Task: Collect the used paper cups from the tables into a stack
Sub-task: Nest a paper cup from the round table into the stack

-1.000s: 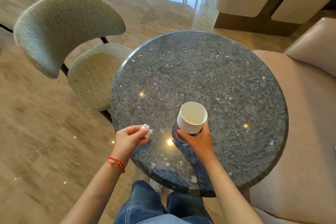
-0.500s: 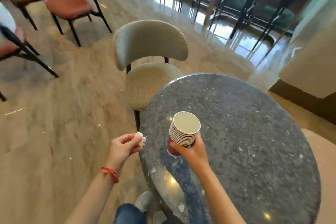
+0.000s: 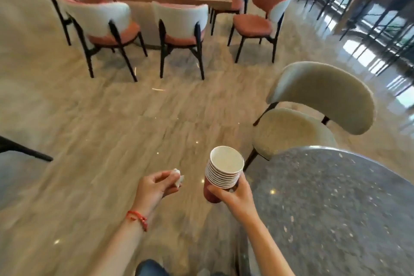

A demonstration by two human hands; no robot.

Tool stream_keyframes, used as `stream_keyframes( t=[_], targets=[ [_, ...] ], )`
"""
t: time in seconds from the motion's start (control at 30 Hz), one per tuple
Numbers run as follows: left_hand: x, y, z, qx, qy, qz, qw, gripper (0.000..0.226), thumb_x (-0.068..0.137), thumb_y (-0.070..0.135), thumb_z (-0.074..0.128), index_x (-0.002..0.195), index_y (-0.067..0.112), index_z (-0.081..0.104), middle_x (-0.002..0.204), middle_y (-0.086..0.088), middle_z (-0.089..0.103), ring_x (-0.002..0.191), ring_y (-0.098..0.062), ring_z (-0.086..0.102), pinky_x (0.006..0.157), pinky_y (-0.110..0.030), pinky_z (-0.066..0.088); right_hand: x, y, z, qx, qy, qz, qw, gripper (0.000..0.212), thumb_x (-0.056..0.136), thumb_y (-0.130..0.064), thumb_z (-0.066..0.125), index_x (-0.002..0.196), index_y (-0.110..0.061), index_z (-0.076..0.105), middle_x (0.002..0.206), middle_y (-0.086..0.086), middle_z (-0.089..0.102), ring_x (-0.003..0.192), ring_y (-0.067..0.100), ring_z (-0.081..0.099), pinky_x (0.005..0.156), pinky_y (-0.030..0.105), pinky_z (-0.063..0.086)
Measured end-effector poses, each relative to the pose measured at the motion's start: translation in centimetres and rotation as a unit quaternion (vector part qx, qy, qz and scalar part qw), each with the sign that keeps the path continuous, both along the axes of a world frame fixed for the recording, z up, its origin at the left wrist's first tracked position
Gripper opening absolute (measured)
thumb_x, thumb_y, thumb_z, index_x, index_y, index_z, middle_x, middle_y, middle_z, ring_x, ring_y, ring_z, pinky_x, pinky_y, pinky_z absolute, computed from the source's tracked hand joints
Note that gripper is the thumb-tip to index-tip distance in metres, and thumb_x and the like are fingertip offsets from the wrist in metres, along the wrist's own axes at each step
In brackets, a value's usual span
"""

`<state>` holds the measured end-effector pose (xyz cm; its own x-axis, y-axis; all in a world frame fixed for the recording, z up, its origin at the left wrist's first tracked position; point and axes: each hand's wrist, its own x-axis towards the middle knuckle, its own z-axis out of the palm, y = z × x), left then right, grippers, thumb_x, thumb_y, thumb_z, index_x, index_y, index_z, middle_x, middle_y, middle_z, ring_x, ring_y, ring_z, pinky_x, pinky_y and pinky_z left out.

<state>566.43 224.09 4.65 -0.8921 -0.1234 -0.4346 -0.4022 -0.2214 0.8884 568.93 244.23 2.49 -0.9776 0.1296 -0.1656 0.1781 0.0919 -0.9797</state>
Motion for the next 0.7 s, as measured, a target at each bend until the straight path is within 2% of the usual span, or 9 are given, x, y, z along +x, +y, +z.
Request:
stream_keyframes(
  t=[0.13, 0.27, 0.43, 0.6, 0.7],
  targets=[
    [1.6, -6.0, 0.2, -0.001, 0.003, 0.106, 0.994, 0.005, 0.079, 0.006, 0.069, 0.074, 0.005, 0.071, 0.061, -0.005, 0.071, 0.056, -0.013, 0.068, 0.056, -0.016, 0.055, -2.5, -6.1, 0.5, 0.005, 0.014, 0.091, 0.996, 0.065, 0.048, -0.039, 0.081, 0.107, -0.031, 0.056, 0.096, -0.027, 0.066, 0.089, -0.006, 0.062, 0.073, 0.009, 0.047],
    [3.0, -12.1, 0.2, -0.002, 0.013, 0.189, 0.982, 0.004, 0.078, 0.005, 0.069, 0.074, 0.002, 0.070, 0.063, -0.004, 0.072, 0.058, -0.014, 0.068, 0.057, -0.018, 0.056, -4.1, -12.7, 0.6, 0.008, 0.011, 0.173, 0.985, 0.064, 0.046, -0.043, 0.081, 0.105, -0.030, 0.057, 0.094, -0.020, 0.069, 0.086, 0.000, 0.063, 0.073, 0.014, 0.050],
    [4.2, -20.4, 0.3, 0.000, 0.013, 0.271, 0.963, 0.004, 0.074, 0.001, 0.071, 0.072, 0.004, 0.071, 0.064, -0.005, 0.072, 0.059, -0.017, 0.069, 0.056, -0.021, 0.057, -5.6, -22.1, 0.8, 0.006, 0.014, 0.262, 0.965, 0.061, 0.049, -0.040, 0.081, 0.104, -0.029, 0.057, 0.093, -0.017, 0.070, 0.085, 0.002, 0.064, 0.073, 0.016, 0.051],
    [4.9, -28.6, 0.0, -0.003, 0.012, 0.333, 0.943, 0.004, 0.073, -0.001, 0.072, 0.073, 0.004, 0.071, 0.064, -0.006, 0.072, 0.059, -0.017, 0.069, 0.051, -0.020, 0.055, -6.9, -31.5, 0.7, 0.009, 0.013, 0.332, 0.943, 0.062, 0.051, -0.039, 0.083, 0.106, -0.030, 0.057, 0.097, -0.013, 0.070, 0.092, 0.007, 0.066, 0.080, 0.025, 0.054],
    [4.9, -32.8, -0.2, 0.000, 0.014, 0.358, 0.934, 0.004, 0.073, 0.001, 0.072, 0.075, 0.004, 0.072, 0.067, -0.009, 0.073, 0.061, -0.016, 0.070, 0.052, -0.021, 0.054, -7.9, -36.4, 0.6, 0.004, 0.015, 0.349, 0.937, 0.061, 0.050, -0.039, 0.083, 0.104, -0.027, 0.058, 0.097, -0.013, 0.071, 0.091, 0.005, 0.066, 0.075, 0.019, 0.052]
  ],
)
